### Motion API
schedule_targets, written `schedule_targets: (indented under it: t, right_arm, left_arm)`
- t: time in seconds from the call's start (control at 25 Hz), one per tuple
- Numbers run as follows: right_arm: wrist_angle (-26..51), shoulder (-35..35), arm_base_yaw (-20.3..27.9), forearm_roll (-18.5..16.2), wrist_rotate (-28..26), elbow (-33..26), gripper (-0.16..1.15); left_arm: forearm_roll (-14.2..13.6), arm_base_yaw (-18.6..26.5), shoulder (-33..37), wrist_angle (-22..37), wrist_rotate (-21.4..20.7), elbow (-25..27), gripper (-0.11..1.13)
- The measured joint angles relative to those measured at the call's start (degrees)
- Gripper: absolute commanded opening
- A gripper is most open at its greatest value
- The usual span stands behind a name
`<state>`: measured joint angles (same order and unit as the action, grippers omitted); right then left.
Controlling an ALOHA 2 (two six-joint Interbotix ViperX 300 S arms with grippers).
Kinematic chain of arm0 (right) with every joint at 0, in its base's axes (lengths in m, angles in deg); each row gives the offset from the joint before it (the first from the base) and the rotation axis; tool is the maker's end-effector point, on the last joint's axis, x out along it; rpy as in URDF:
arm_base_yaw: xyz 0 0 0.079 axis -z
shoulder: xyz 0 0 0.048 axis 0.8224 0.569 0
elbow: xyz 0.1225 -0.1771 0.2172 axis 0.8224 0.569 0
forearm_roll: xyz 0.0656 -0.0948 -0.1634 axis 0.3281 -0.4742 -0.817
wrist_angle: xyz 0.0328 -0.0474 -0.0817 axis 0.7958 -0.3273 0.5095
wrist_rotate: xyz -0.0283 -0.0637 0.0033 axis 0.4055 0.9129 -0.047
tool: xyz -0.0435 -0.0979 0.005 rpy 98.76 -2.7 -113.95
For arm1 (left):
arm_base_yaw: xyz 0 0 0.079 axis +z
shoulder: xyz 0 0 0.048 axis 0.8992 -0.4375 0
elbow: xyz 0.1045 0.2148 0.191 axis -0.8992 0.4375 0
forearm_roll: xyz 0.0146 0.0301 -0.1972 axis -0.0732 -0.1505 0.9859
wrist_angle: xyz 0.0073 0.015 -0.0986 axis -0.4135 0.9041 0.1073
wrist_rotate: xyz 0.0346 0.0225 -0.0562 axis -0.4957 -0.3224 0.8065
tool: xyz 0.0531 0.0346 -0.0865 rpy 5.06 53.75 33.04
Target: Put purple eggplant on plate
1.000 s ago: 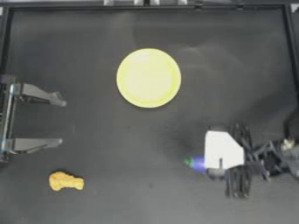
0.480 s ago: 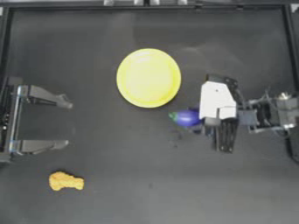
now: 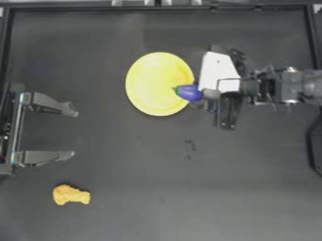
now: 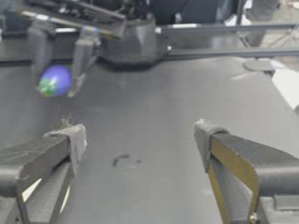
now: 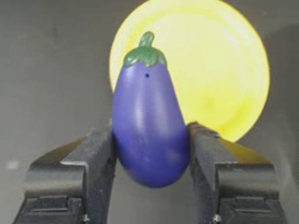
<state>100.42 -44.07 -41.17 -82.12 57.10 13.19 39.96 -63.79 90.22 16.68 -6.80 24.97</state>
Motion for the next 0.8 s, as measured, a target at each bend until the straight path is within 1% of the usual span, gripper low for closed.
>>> schedule_targets:
  t: [0.16,0.24,0.44,0.56,0.68,0.8]
  right_arm:
    - [0.0,4.83,2.11,4.22,6.59,-3.96,0.14]
    - [0.0,7.12,3.16,6.86,10.02,-5.54,0.14]
    - [0.0,11.87,6.15,15.12,19.78,-8.53,0.14]
    - [0.0,14.24,7.73,19.25,24.52,-10.02,0.14]
    - [-0.09,16.26,8.96,22.06,27.77,-11.34,0.14]
    - [-0.18,18.81,10.11,23.38,30.23,-13.1,0.14]
  left_arm:
    - [0.0,0.09,-0.09,0.0,0.0,0.0,1.03]
    - [-0.09,0.18,-0.09,-0.09,0.0,0.0,1.03]
    - [0.0,0.18,0.0,-0.09,0.0,0.0,1.03]
    - [0.0,0.35,-0.09,0.0,0.0,-0.09,1.03]
    - [0.0,0.44,-0.09,0.0,0.0,0.0,1.03]
    - [0.0,0.44,0.0,0.0,0.0,0.0,1.03]
